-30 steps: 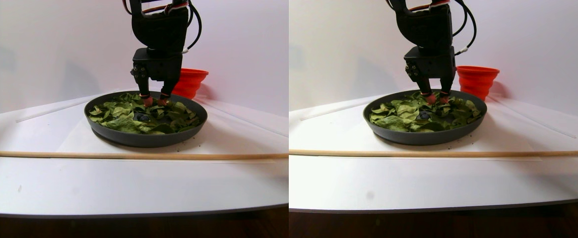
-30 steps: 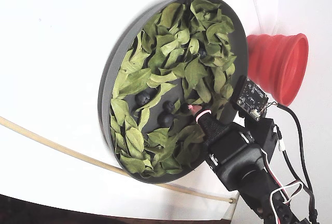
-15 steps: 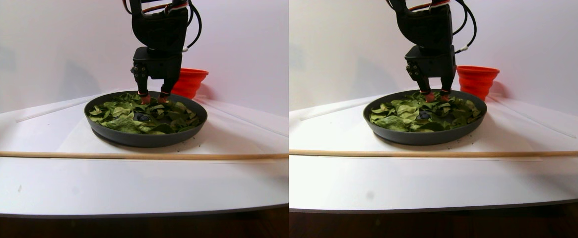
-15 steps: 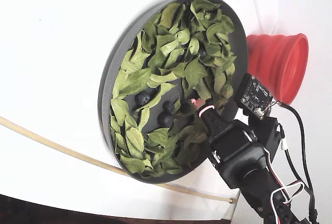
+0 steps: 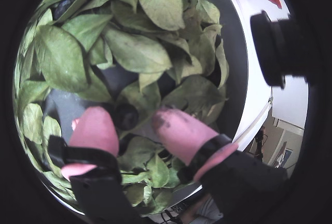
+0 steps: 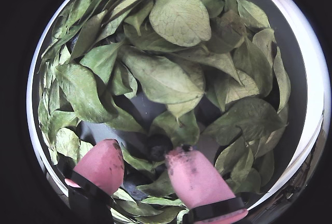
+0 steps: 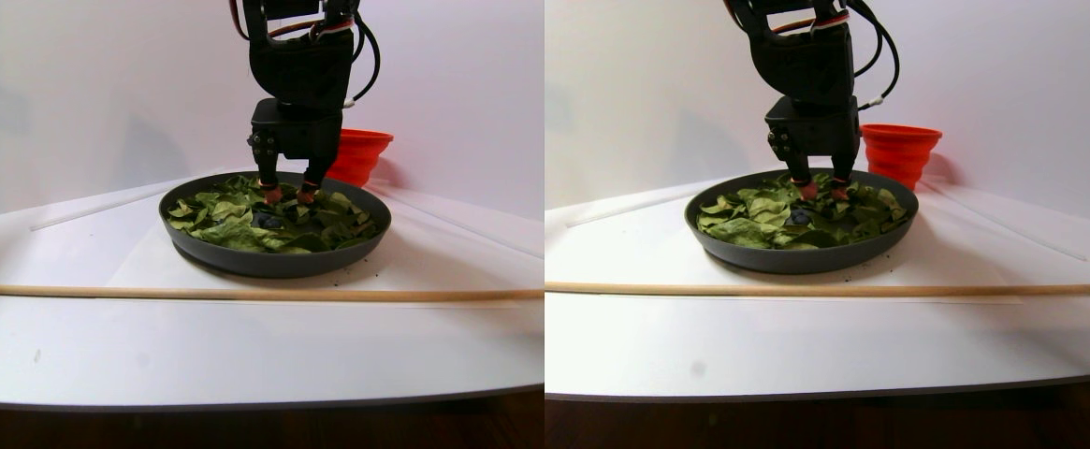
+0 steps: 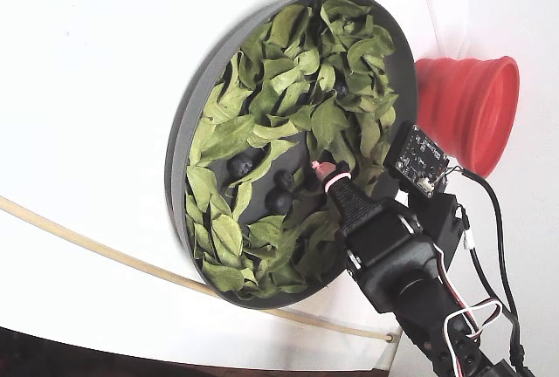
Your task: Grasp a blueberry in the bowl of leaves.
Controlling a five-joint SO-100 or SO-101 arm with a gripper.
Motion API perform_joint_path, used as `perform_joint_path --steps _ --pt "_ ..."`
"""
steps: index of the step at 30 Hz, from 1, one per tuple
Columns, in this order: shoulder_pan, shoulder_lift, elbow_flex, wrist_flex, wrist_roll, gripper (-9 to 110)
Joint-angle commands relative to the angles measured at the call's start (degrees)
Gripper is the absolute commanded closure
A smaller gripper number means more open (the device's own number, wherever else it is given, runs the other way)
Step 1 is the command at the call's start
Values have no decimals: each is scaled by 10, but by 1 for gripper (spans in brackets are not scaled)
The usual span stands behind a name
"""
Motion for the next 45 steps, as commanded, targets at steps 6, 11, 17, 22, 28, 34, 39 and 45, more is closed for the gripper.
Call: perform_joint_path --steps 6,11,17,22,28,34,39,45 --pt "4 -4 -30 -12 3 86" --pt "5 -11 -31 -18 5 86" --pt "7 -22 -38 -19 10 86" --pt "8 -28 -42 -22 14 85" --pt "9 -36 -47 -24 16 85" --pt "8 -44 -47 -30 18 85" --pt "6 -53 -45 -37 21 85" --pt "4 -61 -40 -45 24 85"
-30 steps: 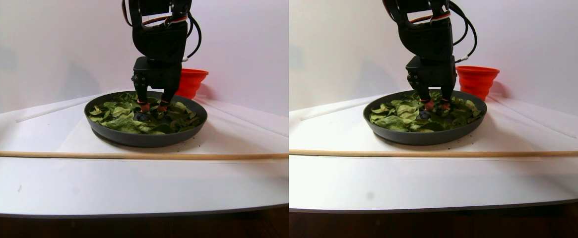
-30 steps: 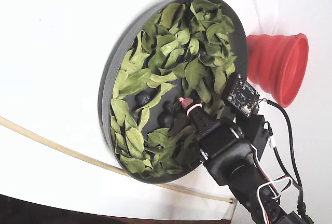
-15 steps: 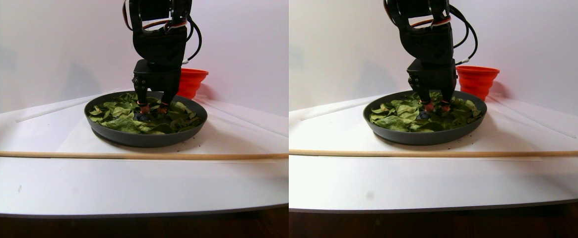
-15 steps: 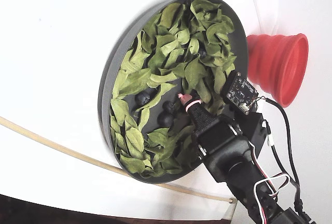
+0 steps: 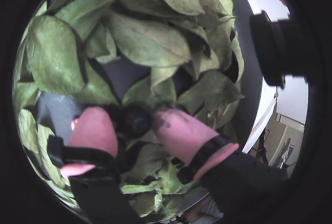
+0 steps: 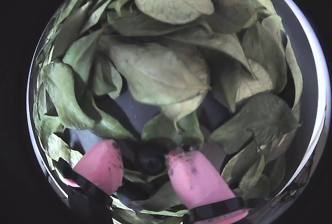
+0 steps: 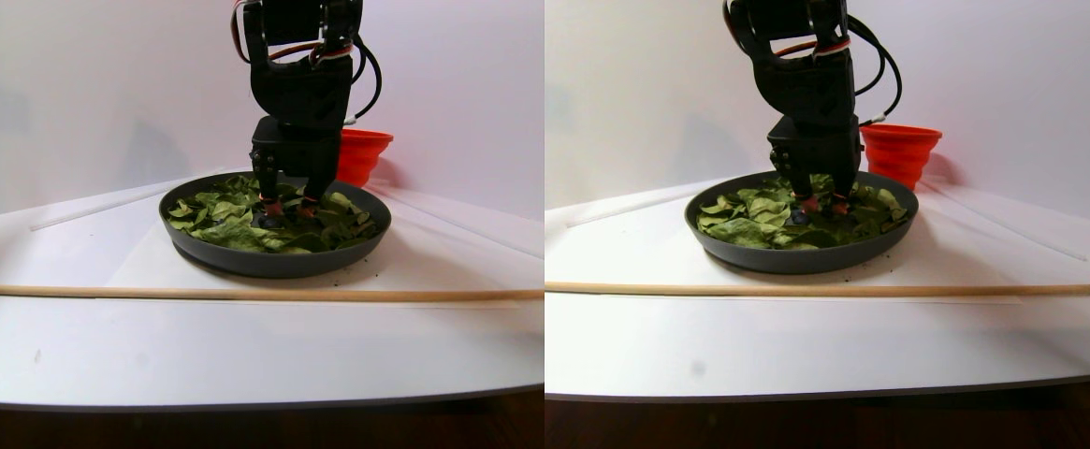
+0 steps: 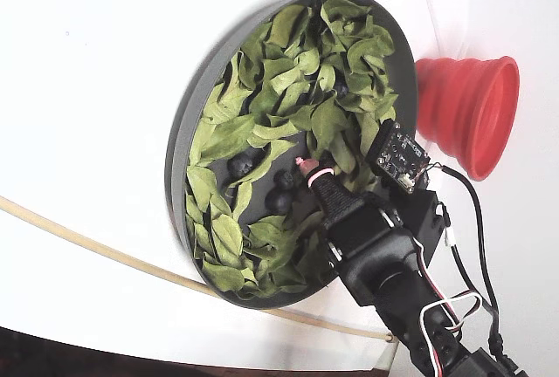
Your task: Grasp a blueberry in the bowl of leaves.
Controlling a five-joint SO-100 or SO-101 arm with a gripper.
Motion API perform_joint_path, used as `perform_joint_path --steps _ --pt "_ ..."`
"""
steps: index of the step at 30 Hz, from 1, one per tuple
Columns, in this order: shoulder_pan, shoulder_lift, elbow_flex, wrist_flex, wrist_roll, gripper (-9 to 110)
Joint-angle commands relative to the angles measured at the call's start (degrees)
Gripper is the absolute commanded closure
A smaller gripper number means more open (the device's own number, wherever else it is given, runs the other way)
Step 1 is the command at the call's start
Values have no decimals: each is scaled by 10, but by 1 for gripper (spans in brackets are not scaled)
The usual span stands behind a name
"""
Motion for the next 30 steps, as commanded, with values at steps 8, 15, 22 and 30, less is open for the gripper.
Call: perform_joint_path --steps 8,15,22,30 --pt "4 -2 -13 -14 5 87" --pt "4 -14 -4 -29 8 89" --pt "6 -23 11 -42 10 90" --pt "6 -25 18 -46 9 91"
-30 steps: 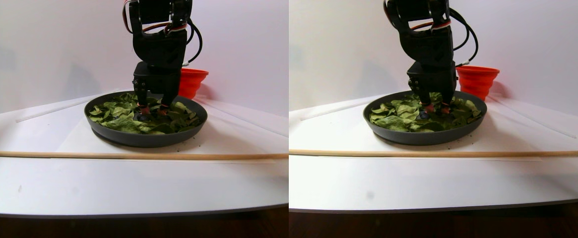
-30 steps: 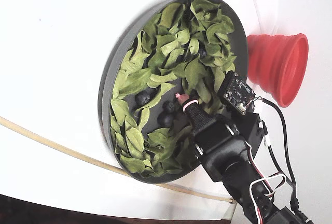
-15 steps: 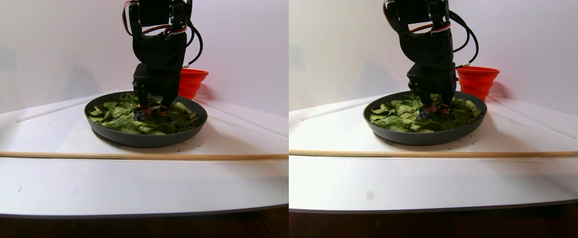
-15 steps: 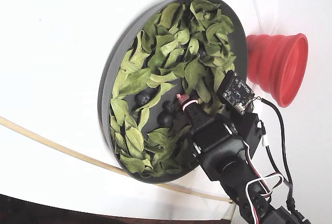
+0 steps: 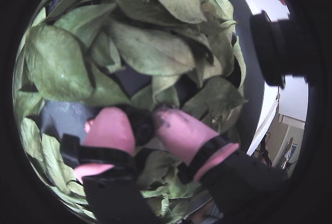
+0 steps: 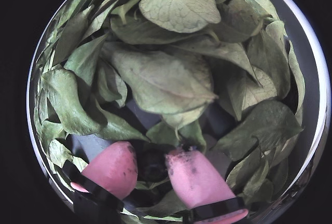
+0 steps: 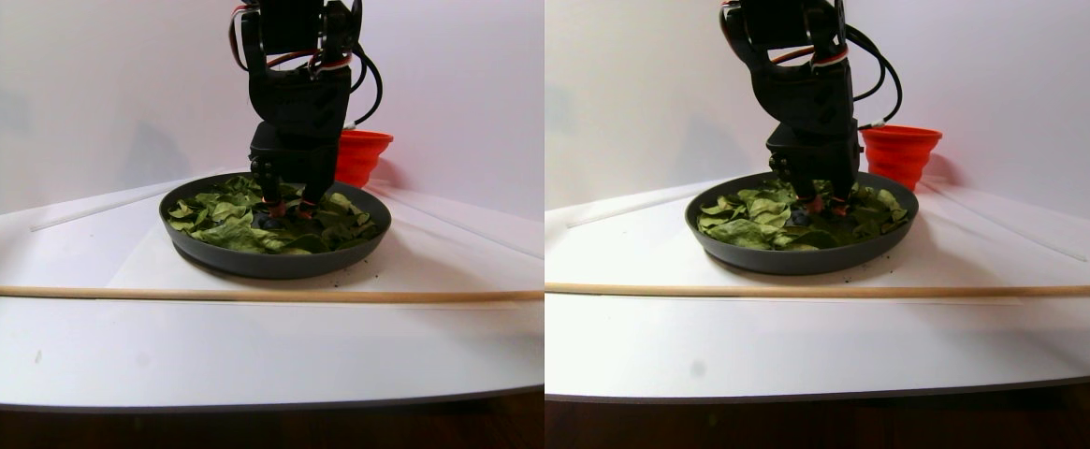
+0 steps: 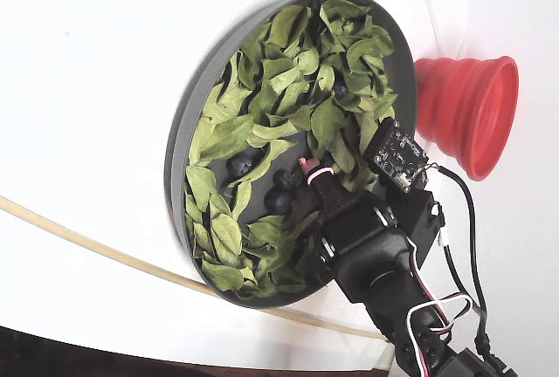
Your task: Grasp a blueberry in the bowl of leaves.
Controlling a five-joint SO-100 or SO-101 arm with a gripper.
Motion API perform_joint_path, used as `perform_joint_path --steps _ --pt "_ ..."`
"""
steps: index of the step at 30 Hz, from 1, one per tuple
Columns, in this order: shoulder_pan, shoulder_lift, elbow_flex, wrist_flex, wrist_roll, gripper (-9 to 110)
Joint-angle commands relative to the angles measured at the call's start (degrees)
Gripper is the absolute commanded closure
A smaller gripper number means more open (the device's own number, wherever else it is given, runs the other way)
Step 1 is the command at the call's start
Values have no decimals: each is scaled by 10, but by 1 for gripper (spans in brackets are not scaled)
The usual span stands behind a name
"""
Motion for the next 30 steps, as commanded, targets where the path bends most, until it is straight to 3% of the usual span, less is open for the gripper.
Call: perform_joint_path --steps 1,30 --pt "6 2 6 3 1 91" --pt "10 76 -31 43 -6 92"
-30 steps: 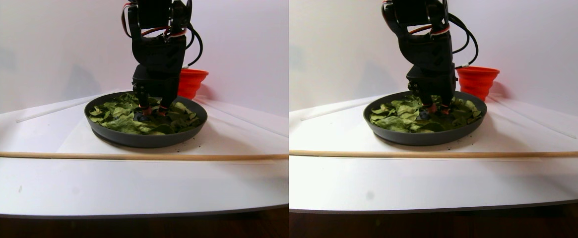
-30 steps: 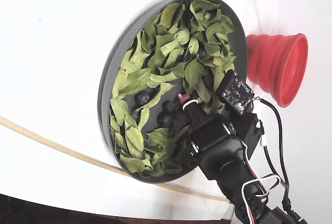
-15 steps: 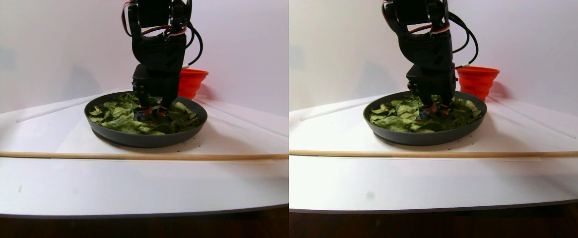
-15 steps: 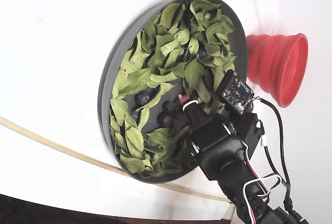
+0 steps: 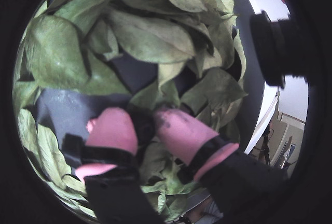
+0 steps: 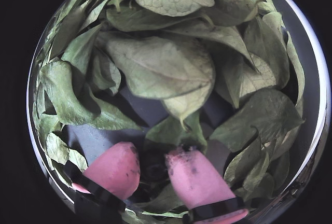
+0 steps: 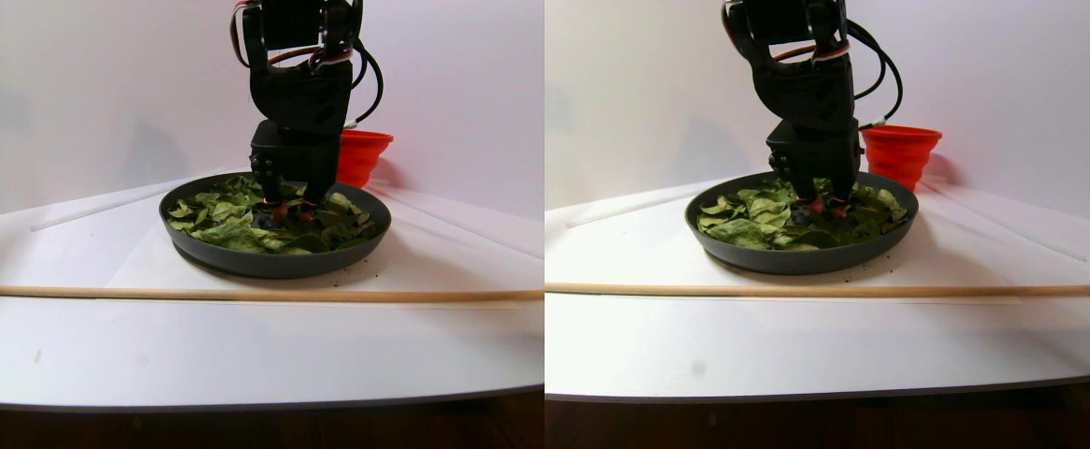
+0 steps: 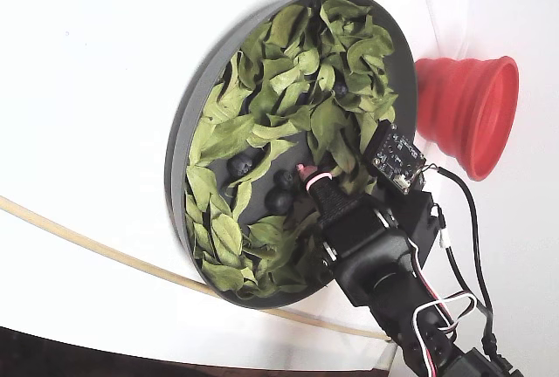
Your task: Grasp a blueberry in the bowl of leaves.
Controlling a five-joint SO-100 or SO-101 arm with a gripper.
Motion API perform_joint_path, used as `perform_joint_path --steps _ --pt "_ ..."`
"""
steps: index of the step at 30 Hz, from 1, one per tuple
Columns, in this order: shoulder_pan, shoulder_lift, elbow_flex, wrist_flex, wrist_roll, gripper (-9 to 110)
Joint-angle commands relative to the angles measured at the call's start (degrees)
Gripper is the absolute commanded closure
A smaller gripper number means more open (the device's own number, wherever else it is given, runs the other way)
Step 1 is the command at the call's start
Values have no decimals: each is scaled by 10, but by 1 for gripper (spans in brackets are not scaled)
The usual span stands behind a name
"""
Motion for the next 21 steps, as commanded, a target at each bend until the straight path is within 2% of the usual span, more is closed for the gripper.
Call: perform_joint_path --steps 1,21 --pt "10 62 -20 4 -7 92" --pt "16 121 -23 27 -31 92"
